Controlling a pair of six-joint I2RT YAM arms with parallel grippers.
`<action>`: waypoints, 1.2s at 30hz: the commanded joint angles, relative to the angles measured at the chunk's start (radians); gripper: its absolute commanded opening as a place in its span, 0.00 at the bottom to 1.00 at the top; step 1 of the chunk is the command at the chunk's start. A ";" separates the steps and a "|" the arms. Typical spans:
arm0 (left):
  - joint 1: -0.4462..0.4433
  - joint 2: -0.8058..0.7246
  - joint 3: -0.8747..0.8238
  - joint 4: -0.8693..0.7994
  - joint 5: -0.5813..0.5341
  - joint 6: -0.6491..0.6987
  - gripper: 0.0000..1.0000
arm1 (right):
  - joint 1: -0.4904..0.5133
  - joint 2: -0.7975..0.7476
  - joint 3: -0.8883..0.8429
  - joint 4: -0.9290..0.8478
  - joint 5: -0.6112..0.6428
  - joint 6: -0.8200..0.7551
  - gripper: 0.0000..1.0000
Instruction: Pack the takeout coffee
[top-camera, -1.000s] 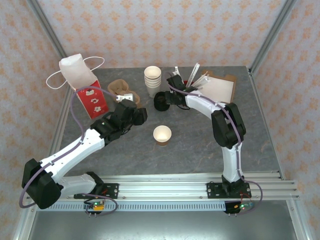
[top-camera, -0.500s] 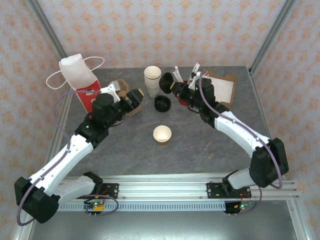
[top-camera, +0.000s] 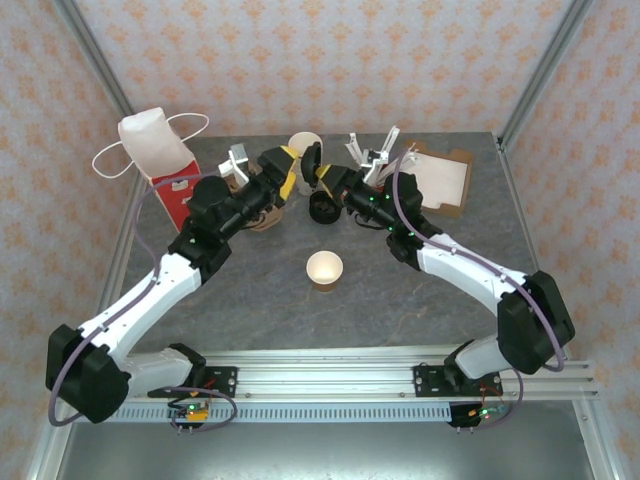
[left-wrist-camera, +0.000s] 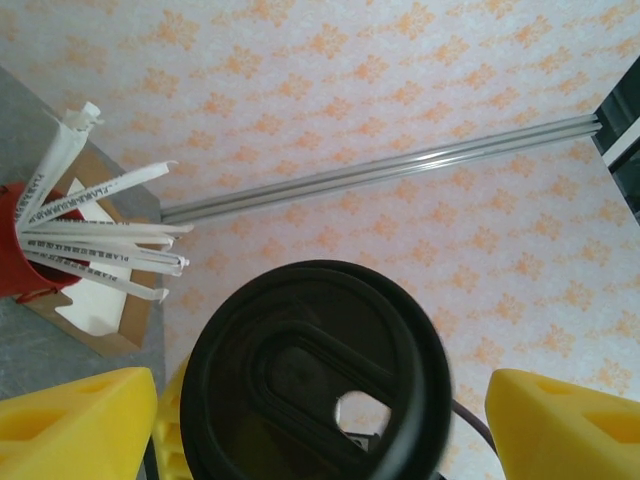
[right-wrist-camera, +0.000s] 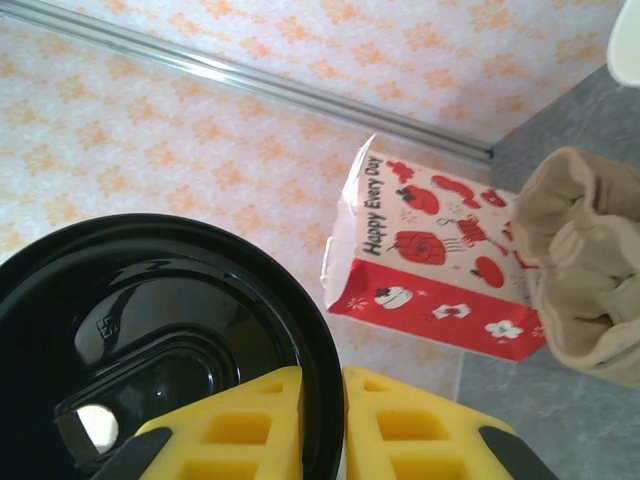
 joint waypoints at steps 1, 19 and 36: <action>0.001 0.028 0.048 0.114 0.056 -0.062 0.87 | 0.009 0.002 0.005 0.104 -0.040 0.039 0.16; -0.006 0.066 0.061 0.107 0.098 -0.085 0.84 | 0.015 0.063 0.027 0.184 -0.065 0.100 0.16; -0.012 0.080 0.066 0.058 0.102 -0.060 0.76 | 0.016 0.065 0.041 0.174 -0.059 0.102 0.16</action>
